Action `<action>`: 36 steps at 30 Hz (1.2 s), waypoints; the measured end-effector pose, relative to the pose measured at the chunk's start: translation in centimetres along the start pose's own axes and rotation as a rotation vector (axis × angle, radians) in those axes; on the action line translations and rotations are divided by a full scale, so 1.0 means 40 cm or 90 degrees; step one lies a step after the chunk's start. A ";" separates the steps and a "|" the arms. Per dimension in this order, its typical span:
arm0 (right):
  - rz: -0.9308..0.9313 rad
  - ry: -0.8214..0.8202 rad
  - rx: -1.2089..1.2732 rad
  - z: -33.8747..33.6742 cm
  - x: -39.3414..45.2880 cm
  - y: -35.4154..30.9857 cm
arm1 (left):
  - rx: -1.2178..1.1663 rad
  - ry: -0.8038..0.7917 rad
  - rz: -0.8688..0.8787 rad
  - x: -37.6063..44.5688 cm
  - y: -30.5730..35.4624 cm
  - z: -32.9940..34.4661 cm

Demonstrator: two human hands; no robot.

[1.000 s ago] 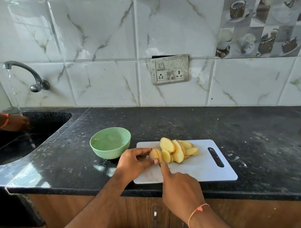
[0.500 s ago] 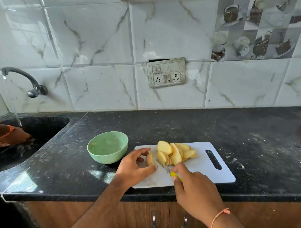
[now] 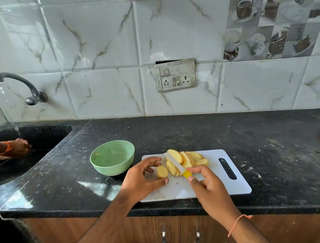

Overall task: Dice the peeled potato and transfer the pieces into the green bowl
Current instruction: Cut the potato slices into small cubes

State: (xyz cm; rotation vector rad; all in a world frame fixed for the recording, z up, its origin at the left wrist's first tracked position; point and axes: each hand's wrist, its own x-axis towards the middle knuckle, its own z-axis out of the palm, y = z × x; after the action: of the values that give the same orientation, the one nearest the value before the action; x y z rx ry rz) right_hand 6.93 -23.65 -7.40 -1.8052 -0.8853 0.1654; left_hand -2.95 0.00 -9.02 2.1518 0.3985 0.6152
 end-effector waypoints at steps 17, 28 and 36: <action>-0.002 0.001 -0.002 -0.001 -0.002 -0.010 | 0.121 -0.103 -0.030 0.041 0.044 -0.079; -0.009 -0.002 -0.066 0.007 -0.001 -0.007 | 0.008 -0.045 -0.007 -0.022 0.010 -0.047; -0.010 0.007 -0.183 0.028 -0.006 -0.010 | -0.048 -0.036 -0.018 -0.027 0.003 -0.048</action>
State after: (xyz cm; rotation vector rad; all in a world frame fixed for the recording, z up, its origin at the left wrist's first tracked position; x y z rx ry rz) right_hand 6.02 -22.90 -7.58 -2.0619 -0.9526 0.0186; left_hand -4.90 0.64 -8.23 2.0843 0.3684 0.5443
